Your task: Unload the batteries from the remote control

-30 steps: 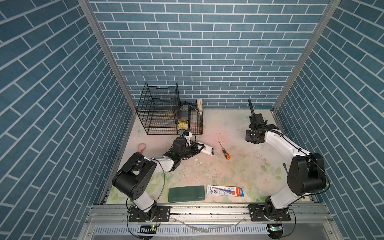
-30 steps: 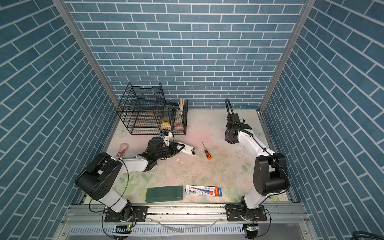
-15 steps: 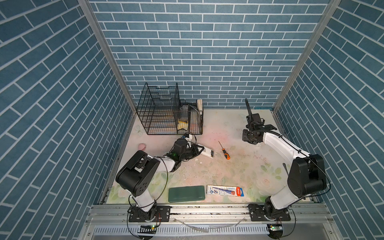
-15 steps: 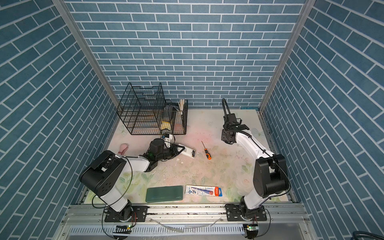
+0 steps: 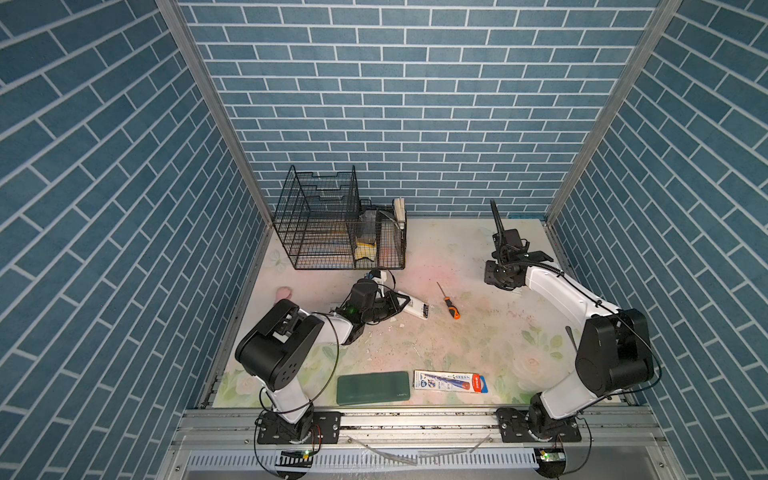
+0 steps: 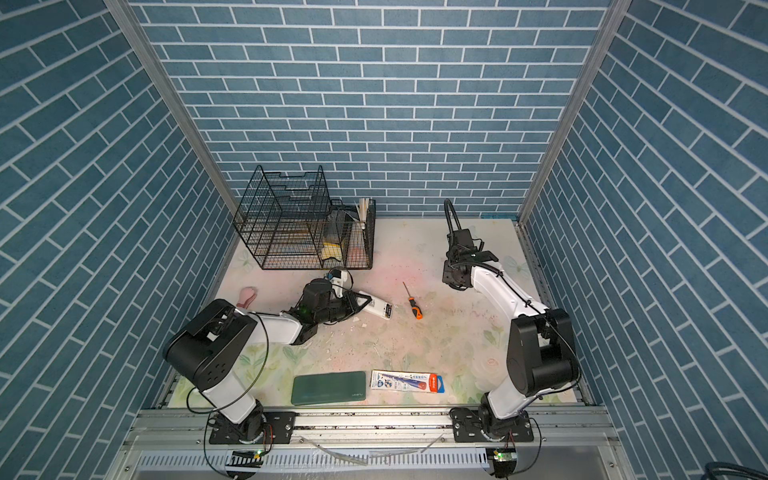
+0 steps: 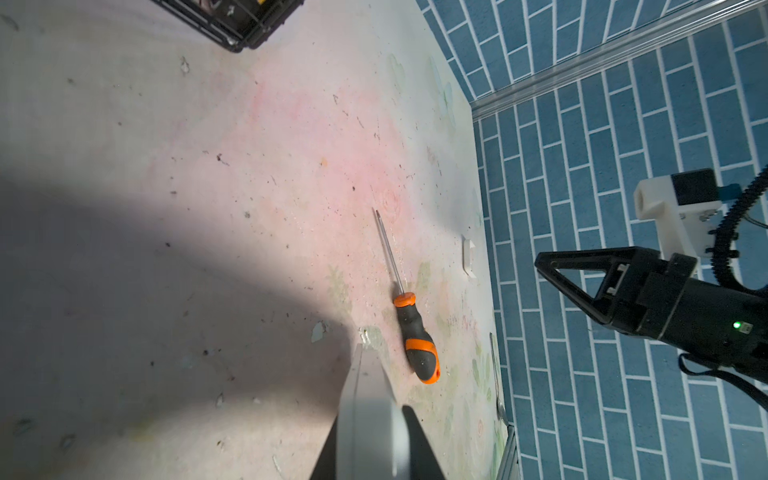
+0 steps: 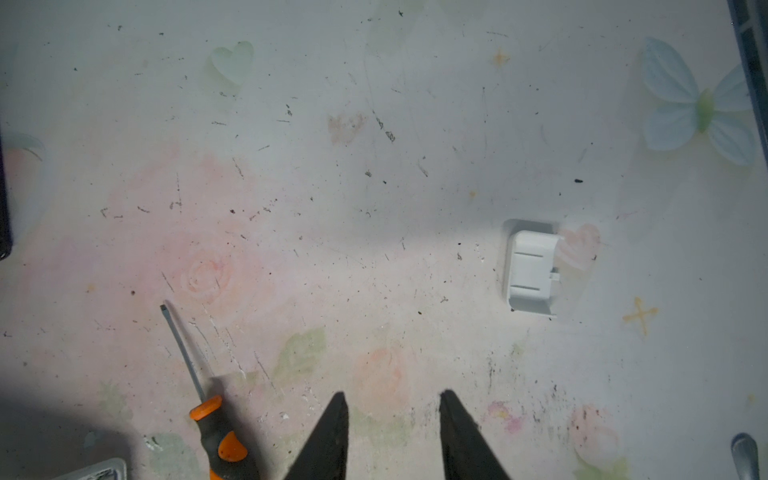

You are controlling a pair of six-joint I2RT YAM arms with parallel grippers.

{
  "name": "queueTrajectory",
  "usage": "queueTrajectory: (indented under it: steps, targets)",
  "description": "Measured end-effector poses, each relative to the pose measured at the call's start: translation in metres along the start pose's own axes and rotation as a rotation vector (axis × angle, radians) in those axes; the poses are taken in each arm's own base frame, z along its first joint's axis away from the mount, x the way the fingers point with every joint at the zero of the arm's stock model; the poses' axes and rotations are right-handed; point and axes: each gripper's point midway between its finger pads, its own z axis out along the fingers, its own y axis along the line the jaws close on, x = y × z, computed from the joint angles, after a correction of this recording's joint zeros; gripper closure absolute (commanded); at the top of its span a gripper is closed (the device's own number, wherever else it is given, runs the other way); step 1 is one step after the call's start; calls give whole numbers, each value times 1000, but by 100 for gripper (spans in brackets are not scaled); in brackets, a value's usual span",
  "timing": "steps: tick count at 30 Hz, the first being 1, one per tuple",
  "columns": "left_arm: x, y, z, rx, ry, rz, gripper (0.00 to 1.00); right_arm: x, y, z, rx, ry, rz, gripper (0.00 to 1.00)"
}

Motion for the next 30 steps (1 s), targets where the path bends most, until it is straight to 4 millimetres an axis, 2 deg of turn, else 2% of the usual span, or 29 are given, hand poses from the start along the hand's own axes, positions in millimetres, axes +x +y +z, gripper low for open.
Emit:
queueTrajectory:
  steps: [5,11,16,30]
  targets:
    - [2,-1,2,7,4,5,85,1,0,1,0,2,2,62]
    - [2,-1,3,7,3,6,73,0,0,1,-1,-3,3,62]
    - [3,0,3,3,7,7,68,0,0,1,-2,-4,3,62]
    - [15,17,2,-67,53,18,63,4,1,3,-10,3,3,61]
